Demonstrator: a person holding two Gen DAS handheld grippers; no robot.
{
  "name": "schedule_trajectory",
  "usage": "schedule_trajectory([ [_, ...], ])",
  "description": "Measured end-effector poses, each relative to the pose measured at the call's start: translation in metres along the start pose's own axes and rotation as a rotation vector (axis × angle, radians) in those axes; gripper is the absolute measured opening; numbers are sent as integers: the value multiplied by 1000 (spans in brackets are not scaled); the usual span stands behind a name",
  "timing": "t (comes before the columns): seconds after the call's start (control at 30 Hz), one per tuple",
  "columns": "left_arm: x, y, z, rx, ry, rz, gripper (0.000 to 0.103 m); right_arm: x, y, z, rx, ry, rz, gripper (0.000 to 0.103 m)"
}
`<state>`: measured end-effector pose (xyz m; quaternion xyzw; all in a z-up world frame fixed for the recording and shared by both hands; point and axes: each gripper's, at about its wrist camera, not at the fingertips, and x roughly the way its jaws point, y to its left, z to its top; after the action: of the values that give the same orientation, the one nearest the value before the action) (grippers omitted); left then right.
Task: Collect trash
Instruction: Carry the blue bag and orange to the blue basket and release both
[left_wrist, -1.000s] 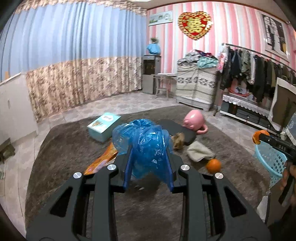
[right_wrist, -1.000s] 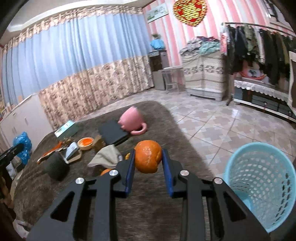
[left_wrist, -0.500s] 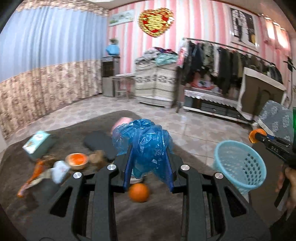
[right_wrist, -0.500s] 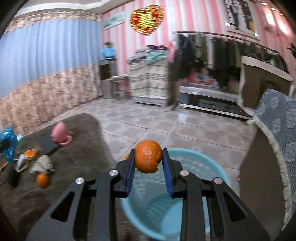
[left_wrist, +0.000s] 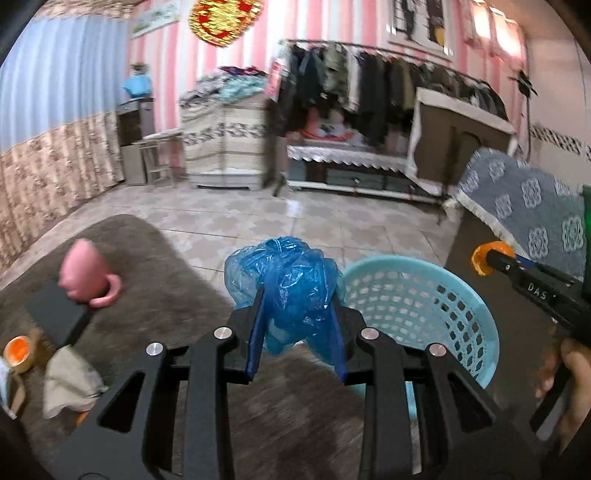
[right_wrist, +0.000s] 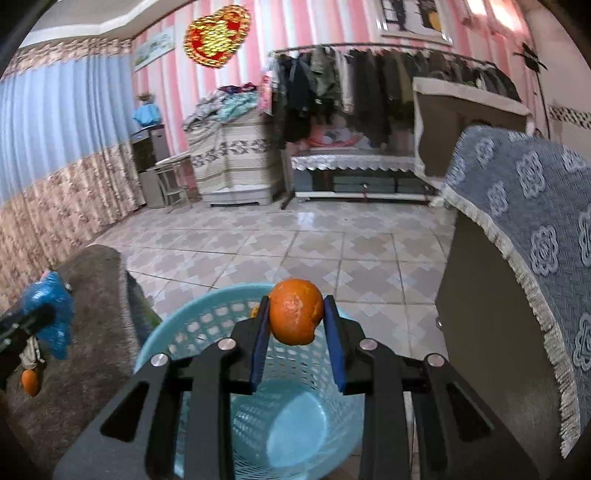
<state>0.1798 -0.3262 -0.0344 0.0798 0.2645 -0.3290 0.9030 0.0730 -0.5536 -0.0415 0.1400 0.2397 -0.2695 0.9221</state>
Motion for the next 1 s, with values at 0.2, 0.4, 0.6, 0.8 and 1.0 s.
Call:
schedule_trajectory([
  [0.2, 43, -47, 5, 62, 36, -73, 30, 3, -11, -3, 35, 6, -13, 29],
  [0.4, 64, -66, 12, 89, 31, -25, 80, 8, -15, -2, 52, 17, -10, 29],
  [0.6, 53, -33, 15, 33, 16, 57, 93, 6, 0, -1, 31, 19, 4, 29],
  [0.8, 24, 20, 8, -62, -12, 169, 97, 9, 27, -3, -8, 28, 27, 29],
  [1.0, 3, 59, -1, -150, 2, 216, 97, 18, 39, -6, 1, 49, 54, 39],
])
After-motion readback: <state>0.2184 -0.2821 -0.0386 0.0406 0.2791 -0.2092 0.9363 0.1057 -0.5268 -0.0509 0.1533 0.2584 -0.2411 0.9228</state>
